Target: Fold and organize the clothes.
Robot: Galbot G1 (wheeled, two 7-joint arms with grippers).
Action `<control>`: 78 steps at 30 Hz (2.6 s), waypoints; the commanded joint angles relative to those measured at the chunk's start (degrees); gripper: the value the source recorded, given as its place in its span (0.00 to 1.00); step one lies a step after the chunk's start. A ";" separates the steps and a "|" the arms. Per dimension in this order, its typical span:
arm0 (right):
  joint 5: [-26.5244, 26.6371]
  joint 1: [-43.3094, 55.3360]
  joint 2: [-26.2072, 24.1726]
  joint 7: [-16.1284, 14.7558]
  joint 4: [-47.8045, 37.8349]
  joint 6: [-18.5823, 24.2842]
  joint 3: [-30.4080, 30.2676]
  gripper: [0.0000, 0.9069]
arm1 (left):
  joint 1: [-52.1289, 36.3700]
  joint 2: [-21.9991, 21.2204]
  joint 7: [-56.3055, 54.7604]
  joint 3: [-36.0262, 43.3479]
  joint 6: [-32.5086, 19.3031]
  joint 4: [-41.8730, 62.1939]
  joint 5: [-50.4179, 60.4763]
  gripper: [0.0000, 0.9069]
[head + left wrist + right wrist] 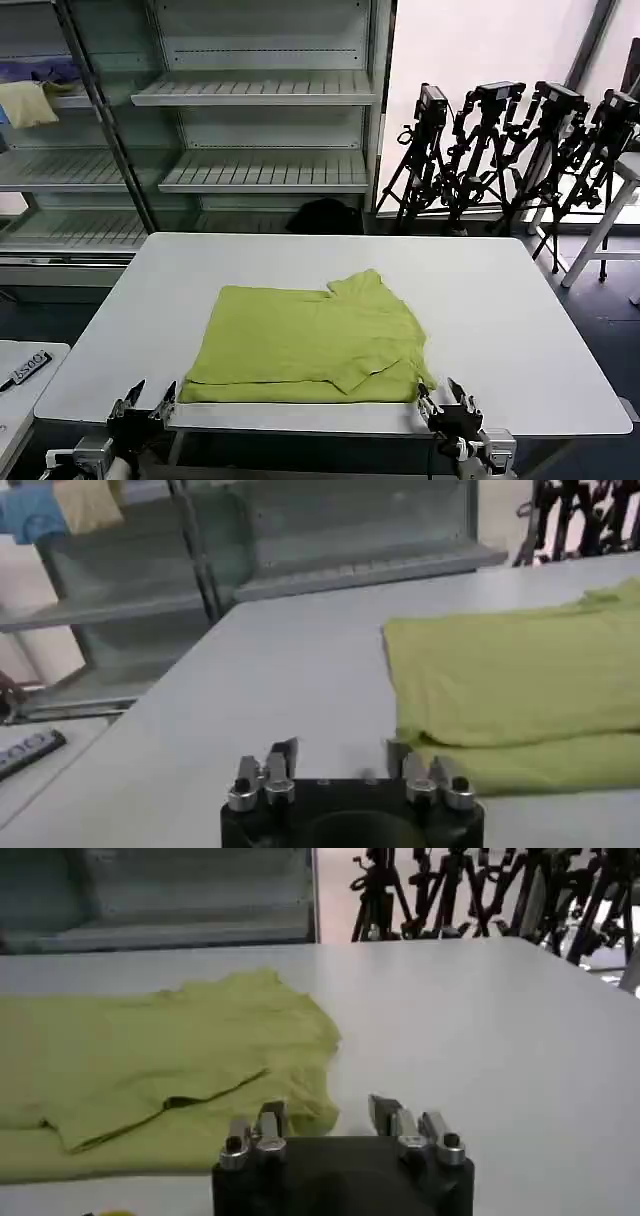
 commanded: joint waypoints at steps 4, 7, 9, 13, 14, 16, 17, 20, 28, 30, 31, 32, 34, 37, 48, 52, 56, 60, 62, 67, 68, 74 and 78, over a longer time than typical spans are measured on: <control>1.25 11.92 -0.86 -1.83 -1.79 -2.38 0.16 1.00 | -13.14 1.16 -1.01 1.72 5.65 0.19 -9.43 1.00; 1.11 17.51 -1.51 -1.72 -4.97 -2.52 -1.09 1.00 | -18.37 2.50 -0.54 3.19 7.06 1.98 -9.50 1.00; 1.14 20.04 -1.70 -2.02 -6.35 -2.60 -1.33 1.00 | -19.54 2.96 0.74 3.72 7.12 2.42 -9.35 1.00; 1.98 25.92 -1.98 -1.76 -12.81 -2.77 -2.77 1.00 | -25.43 6.35 2.49 5.35 7.26 6.42 -8.98 1.00; 1.97 27.27 -1.91 -1.61 -14.54 -2.78 -3.30 1.00 | -26.75 7.26 2.83 6.00 7.30 7.83 -9.10 1.00; 1.97 29.58 -1.64 -1.39 -17.31 -2.80 -4.02 1.00 | -28.66 8.92 3.94 7.30 7.31 10.87 -9.08 1.00; 1.98 32.25 -1.16 -1.17 -21.39 -2.82 -4.89 1.00 | -29.55 9.56 4.21 7.96 7.32 12.14 -8.95 1.00; 3.54 37.56 -0.81 -0.46 -27.31 -2.93 -6.16 1.00 | -32.72 11.60 5.08 10.45 7.33 15.38 -8.93 1.00; 4.78 48.78 -0.37 -0.59 -40.04 -3.06 -8.96 1.00 | -43.64 17.03 8.15 17.22 7.42 27.01 -9.68 1.00; 4.59 50.17 -0.17 -0.71 -42.46 -3.04 -9.10 1.00 | -45.33 17.43 8.80 18.50 7.42 29.43 -9.93 1.00; 4.58 51.13 0.05 -0.78 -44.54 -3.04 -9.08 1.00 | -46.37 17.60 9.15 19.22 7.42 30.76 -10.38 1.00; 4.24 52.45 0.22 -1.19 -46.82 -3.03 -9.18 1.00 | -47.40 17.67 9.54 19.84 7.43 32.17 -10.48 1.00; 3.78 53.75 0.51 -1.44 -48.88 -3.01 -9.39 1.00 | -48.90 17.63 10.02 20.91 7.41 33.94 -10.43 1.00; 1.89 55.37 1.46 -2.09 -51.91 -2.96 -9.33 1.00 | -50.61 17.32 10.54 21.98 7.41 36.88 -10.36 1.00; -3.09 58.56 4.85 -3.42 -59.59 -2.81 -8.27 1.00 | -52.39 14.64 12.57 22.11 7.37 42.12 -10.69 1.00; -4.49 58.85 5.73 -3.67 -60.76 -2.76 -8.09 1.00 | -52.47 13.99 12.44 22.08 7.38 42.29 -10.80 1.00; -5.30 58.68 5.80 -4.01 -61.05 -2.76 -8.15 1.00 | -52.81 13.48 12.43 22.43 7.41 43.05 -10.23 1.00; -5.68 57.88 5.62 -4.24 -60.70 -2.76 -8.19 1.00 | -52.03 13.49 13.04 22.83 7.39 42.75 -9.13 1.00; -5.67 57.63 5.61 -4.25 -60.48 -2.75 -8.11 1.00 | -51.73 13.51 13.06 22.87 7.39 42.70 -8.94 1.00; -5.67 56.63 5.51 -4.31 -59.56 -2.75 -8.24 1.00 | -51.09 13.44 13.08 22.61 7.36 42.79 -8.20 1.00; -5.70 56.61 5.53 -4.25 -59.55 -2.74 -8.25 1.00 | -51.02 13.43 13.08 22.59 7.35 42.85 -8.17 1.00; -5.82 56.51 5.56 -4.12 -59.36 -2.75 -8.25 1.00 | -50.96 12.47 12.89 22.33 7.34 43.14 -8.04 1.00; -5.99 56.37 5.54 -4.15 -59.17 -2.76 -8.34 0.97 | -51.39 11.92 12.67 22.36 7.32 43.78 -7.77 1.00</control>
